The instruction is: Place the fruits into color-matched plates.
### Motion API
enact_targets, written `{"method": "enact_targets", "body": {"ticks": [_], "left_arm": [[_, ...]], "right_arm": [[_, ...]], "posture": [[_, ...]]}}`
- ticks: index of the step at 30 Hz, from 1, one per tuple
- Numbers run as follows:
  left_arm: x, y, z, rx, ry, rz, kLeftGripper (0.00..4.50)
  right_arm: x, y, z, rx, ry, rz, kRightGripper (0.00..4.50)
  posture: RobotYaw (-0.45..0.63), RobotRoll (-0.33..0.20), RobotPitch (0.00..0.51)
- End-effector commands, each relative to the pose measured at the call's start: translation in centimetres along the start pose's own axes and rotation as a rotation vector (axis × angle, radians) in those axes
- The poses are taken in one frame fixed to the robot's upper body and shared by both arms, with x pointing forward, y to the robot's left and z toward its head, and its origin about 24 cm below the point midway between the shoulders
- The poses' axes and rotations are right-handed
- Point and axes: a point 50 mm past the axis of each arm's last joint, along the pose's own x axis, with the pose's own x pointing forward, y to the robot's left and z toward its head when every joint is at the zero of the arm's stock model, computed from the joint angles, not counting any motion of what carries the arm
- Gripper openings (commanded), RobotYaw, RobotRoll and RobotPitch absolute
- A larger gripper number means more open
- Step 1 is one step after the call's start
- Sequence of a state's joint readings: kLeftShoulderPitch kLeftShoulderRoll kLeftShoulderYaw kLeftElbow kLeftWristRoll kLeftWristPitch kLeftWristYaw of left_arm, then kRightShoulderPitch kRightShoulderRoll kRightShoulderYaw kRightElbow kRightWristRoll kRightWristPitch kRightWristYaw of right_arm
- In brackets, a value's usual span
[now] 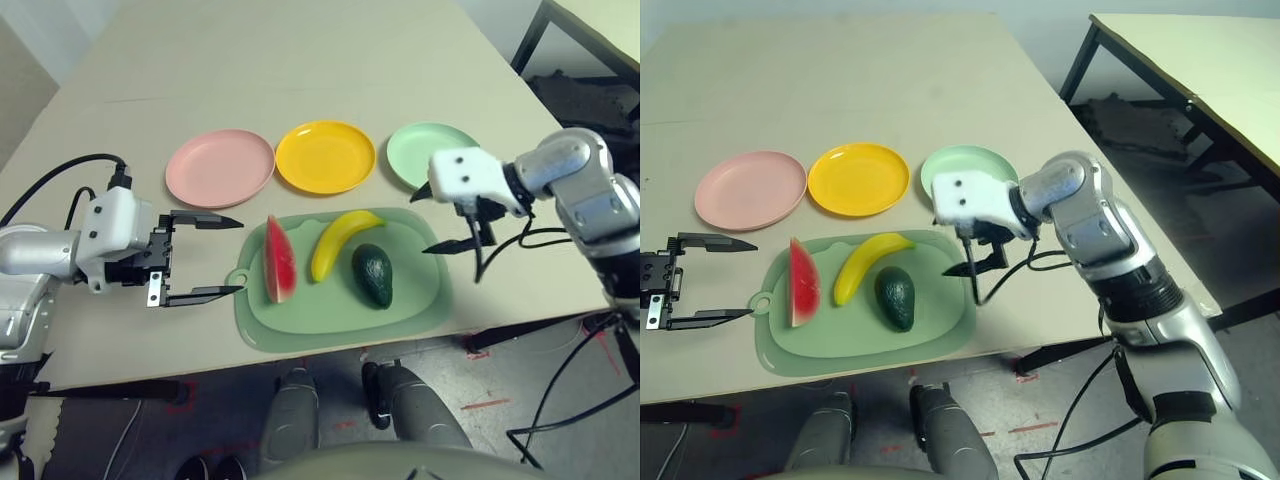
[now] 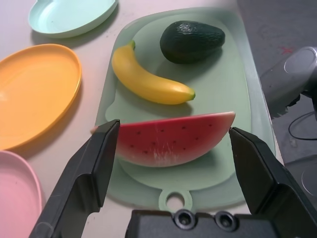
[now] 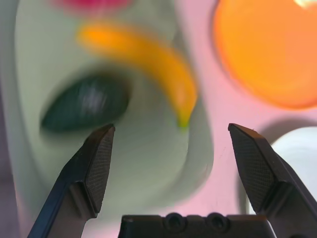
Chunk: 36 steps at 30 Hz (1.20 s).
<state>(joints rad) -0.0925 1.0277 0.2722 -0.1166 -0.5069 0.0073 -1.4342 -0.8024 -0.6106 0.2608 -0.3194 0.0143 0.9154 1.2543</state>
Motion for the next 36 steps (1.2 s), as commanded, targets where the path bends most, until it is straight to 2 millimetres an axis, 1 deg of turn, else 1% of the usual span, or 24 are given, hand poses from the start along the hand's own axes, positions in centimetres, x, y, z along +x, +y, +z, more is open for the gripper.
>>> {"method": "enact_targets", "body": {"ticks": [1, 5, 9, 15, 23, 30, 36], "left_arm": [[-0.1, -0.1, 0.0, 0.0, 0.021, -0.023, 4.5], [-0.1, 0.1, 0.2, 0.002, 0.019, -0.03, 4.5], [-0.1, 0.2, 0.2, 0.004, 0.021, -0.035, 4.5], [-0.3, 0.4, 0.2, 0.004, 0.03, -0.039, 4.5], [-0.4, 0.3, 0.0, 0.002, 0.04, -0.044, 4.5], [-0.5, 0.4, -0.1, 0.003, 0.049, -0.047, 4.5], [-0.4, 0.8, 0.0, 0.01, 0.052, -0.053, 4.5]], "right_arm": [[0.1, 1.2, 0.6, 0.246, -0.036, -0.092, 4.49], [0.6, 2.4, 1.4, 0.436, -0.054, -0.112, 4.49], [1.4, 3.1, 0.8, 0.521, -0.08, -0.067, 4.49], [1.9, 4.2, 0.1, 0.531, -0.051, -0.013, 4.49], [2.0, 5.8, -1.1, 0.503, 0.057, 0.051, 4.49], [2.5, 6.5, -1.0, 0.537, 0.032, 0.124, 4.49], [3.1, 6.8, -1.2, 0.56, 0.035, 0.127, 4.49]], "posture": [[0.02, 0.0, 0.192], [0.02, 0.0, 0.196], [0.01, 0.0, 0.199], [0.01, 0.0, 0.201], [0.01, 0.0, 0.204], [0.01, 0.0, 0.205], [0.0, 0.0, 0.21]]}}
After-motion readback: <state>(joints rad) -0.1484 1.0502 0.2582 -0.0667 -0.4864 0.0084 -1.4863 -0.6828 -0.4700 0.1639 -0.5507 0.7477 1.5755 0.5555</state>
